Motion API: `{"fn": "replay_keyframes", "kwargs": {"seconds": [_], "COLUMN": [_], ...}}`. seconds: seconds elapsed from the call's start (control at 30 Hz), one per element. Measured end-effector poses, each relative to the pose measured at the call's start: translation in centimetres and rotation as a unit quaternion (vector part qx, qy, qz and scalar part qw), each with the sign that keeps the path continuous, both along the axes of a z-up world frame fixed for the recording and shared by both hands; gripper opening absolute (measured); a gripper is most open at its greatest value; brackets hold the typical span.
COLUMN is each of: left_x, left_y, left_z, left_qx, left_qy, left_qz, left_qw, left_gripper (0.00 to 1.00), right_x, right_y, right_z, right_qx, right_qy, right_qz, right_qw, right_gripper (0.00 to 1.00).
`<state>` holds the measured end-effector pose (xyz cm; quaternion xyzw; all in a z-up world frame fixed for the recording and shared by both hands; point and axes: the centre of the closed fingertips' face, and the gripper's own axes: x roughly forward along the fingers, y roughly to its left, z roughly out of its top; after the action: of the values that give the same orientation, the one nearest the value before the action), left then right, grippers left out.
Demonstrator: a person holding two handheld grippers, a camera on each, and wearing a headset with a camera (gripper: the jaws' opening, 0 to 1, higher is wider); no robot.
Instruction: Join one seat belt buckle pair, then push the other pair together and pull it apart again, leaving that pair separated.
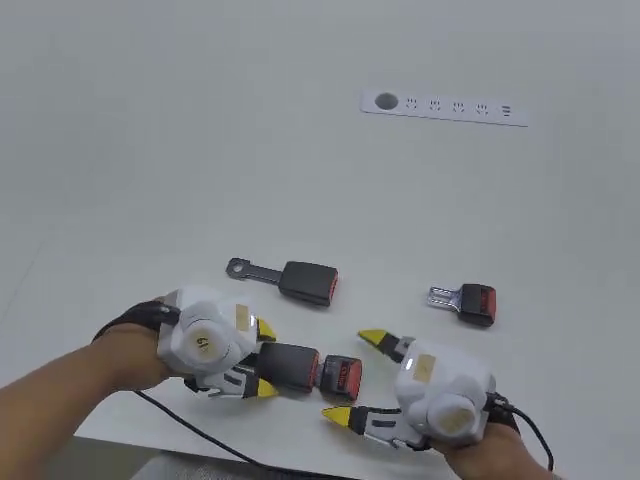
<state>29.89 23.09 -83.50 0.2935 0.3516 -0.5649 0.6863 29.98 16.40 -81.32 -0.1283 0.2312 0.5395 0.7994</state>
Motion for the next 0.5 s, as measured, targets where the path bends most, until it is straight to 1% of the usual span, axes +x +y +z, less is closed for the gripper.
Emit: {"fn": "replay_keyframes", "kwargs": {"seconds": [0.03,0.07,0.1,0.13,0.17,0.2,0.23,0.27,0.3,0.33,0.37,0.4,0.43,0.47,0.5], "left_x": [0.1,0.5,1.1,2.1,2.9,4.1,4.8,5.3,6.4,7.2,8.1,8.9,9.7,10.2,10.7], "left_y": [-0.2,-0.3,-0.3,0.0,0.5,1.5,1.9,1.9,2.0,2.1,2.4,2.6,2.9,3.1,2.9], "left_z": [0.6,1.6,2.3,3.0,3.3,3.4,3.5,3.6,4.1,4.3,4.5,4.6,4.6,4.4,4.1], "left_qx": [-0.011,-0.028,-0.036,-0.038,-0.031,-0.009,-0.002,-0.011,-0.025,-0.028,-0.025,-0.021,-0.006,0.007,0.001], "left_qy": [0.002,0.005,-0.006,-0.032,-0.046,-0.062,-0.066,-0.062,-0.064,-0.068,-0.073,-0.087,-0.111,-0.115,-0.103], "left_qz": [0.013,0.038,0.044,0.041,0.045,0.054,0.055,0.055,0.064,0.068,0.069,0.064,0.043,0.04,0.049], "left_qw": [0.9998,0.9989,0.9984,0.9979,0.9974,0.9966,0.9963,0.9965,0.9955,0.995,0.9947,0.9939,0.9929,0.9925,0.9935], "left_gripper": [0.54,0.57,0.59,0.59,0.6,0.61,0.62,0.64,0.65,0.65,0.65,0.65,0.65,0.65,0.66], "right_x": [0.4,0.8,1.1,1.5,1.9,2.8,3.5,4.0,4.8,5.4,6.0,6.4,6.9,7.5,8.0], "right_y": [-0.6,-1.7,-2.4,-3.4,-4.2,-5.7,-6.8,-7.9,-9.3,-10.4,-11.3,-12.0,-12.6,-13.5,-14.2], "right_z": [0.6,0.9,1.3,1.9,2.2,2.3,2.2,2.1,1.9,1.7,1.8,1.7,1.6,1.4,1.1], "right_qx": [0.002,-0.008,-0.006,0.002,0.005,0.005,0.007,0.005,-0.007,-0.025,-0.029,-0.028,-0.029,-0.031,-0.036], "right_qy": [-0.003,-0.001,0.0,-0.001,0.0,0.0,0.009,0.016,0.01,0.002,0.003,0.005,0.006,0.008,0.01], "right_qz": [-0.008,-0.015,-0.02,-0.024,-0.027,-0.04,-0.06,-0.067,-0.069,-0.07,-0.069,-0.071,-0.072,-0.074,-0.078], "right_qw": [1.0,0.9999,0.9998,0.9997,0.9996,0.9992,0.9981,0.9976,0.9976,0.9972,0.9972,0.9971,0.997,0.9968,0.9963], "right_gripper": [0.79,0.8,0.81,0.81,0.81,0.82,0.85,0.87,0.87,0.87,0.88,0.89,0.91,0.93,0.94]}}
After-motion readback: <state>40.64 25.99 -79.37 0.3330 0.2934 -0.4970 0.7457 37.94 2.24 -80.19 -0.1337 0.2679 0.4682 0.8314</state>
